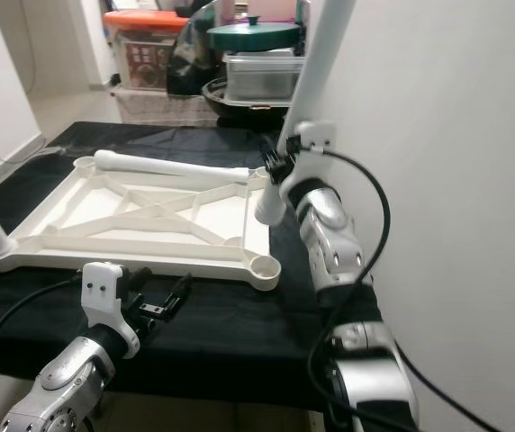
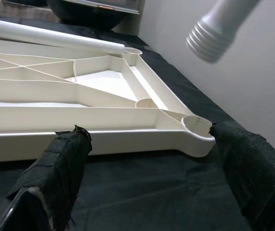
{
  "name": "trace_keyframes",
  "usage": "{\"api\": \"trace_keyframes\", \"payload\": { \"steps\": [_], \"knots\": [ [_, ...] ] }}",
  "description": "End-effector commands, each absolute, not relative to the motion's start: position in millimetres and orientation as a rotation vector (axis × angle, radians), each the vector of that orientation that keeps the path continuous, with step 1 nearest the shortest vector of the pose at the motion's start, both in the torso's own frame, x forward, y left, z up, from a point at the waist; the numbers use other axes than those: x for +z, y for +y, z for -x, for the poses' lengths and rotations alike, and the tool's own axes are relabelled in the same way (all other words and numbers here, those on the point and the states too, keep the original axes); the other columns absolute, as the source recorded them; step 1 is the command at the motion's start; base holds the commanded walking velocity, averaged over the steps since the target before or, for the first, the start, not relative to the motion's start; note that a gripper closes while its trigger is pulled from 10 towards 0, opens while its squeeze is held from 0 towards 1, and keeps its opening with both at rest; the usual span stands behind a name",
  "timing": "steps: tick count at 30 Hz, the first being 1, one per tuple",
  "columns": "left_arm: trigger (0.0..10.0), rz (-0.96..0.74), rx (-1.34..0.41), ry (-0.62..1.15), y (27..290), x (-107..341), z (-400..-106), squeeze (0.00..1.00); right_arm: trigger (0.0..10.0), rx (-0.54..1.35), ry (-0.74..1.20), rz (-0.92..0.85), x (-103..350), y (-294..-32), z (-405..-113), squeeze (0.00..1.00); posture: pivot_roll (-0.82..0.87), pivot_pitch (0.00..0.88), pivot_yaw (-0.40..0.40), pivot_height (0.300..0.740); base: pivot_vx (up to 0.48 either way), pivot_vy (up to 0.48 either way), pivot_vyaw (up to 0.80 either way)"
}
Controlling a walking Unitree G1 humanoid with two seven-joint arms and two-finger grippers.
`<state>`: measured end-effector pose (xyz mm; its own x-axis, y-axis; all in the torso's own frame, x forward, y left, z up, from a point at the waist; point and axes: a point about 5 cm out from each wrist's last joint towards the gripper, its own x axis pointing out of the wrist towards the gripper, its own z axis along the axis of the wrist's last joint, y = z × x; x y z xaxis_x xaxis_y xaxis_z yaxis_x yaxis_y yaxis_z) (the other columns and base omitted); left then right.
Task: Building children table
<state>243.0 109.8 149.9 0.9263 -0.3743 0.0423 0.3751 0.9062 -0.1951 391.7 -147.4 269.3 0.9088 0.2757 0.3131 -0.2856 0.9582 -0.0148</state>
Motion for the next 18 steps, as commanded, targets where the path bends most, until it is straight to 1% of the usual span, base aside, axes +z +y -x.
{"api": "trace_keyframes", "payload": {
  "steps": [1, 2, 6, 7, 11, 14, 18],
  "knots": [
    [10.0, 0.185, -0.405, 0.007, 105, 151, -238, 0.0, 10.0, 0.286, -0.31, -0.025, 268, -152, -396, 0.0, 0.16, 0.06, -0.048, 0.74, 0.0, 0.0, 0.0],
    [10.0, 0.178, -0.417, 0.002, 102, 153, -235, 0.0, 10.0, 0.293, -0.304, -0.024, 270, -154, -399, 0.0, 0.16, 0.077, -0.048, 0.74, 0.0, 0.0, 0.0],
    [10.0, 0.176, -0.44, -0.005, 98, 158, -230, 0.0, 10.0, 0.315, -0.277, -0.014, 270, -158, -405, 0.0, 0.17, 0.092, -0.048, 0.74, 0.0, 0.0, 0.0],
    [10.0, 0.177, -0.447, -0.007, 97, 160, -227, 0.0, 10.0, 0.344, -0.262, -0.008, 270, -160, -406, 0.0, 0.18, 0.117, -0.047, 0.74, 0.0, 0.0, 0.0],
    [10.0, 0.178, -0.457, -0.008, 94, 164, -221, 0.0, 10.0, 0.401, -0.239, -0.018, 271, -164, -407, 0.0, 0.18, 0.14, -0.043, 0.74, 0.0, 0.0, 0.0],
    [10.0, 0.175, -0.479, 0.005, 90, 166, -213, 0.0, 10.0, 0.473, -0.224, -0.04, 274, -179, -408, 0.0, 0.19, 0.169, -0.036, 0.74, 0.0, 0.0, 0.0],
    [10.0, 0.175, -0.486, 0.016, 88, 167, -209, 0.0, 10.0, 0.546, -0.231, -0.06, 276, -185, -406, 0.0, 0.2, 0.185, -0.027, 0.74, 0.0, 0.0, 0.0]
  ]
}}
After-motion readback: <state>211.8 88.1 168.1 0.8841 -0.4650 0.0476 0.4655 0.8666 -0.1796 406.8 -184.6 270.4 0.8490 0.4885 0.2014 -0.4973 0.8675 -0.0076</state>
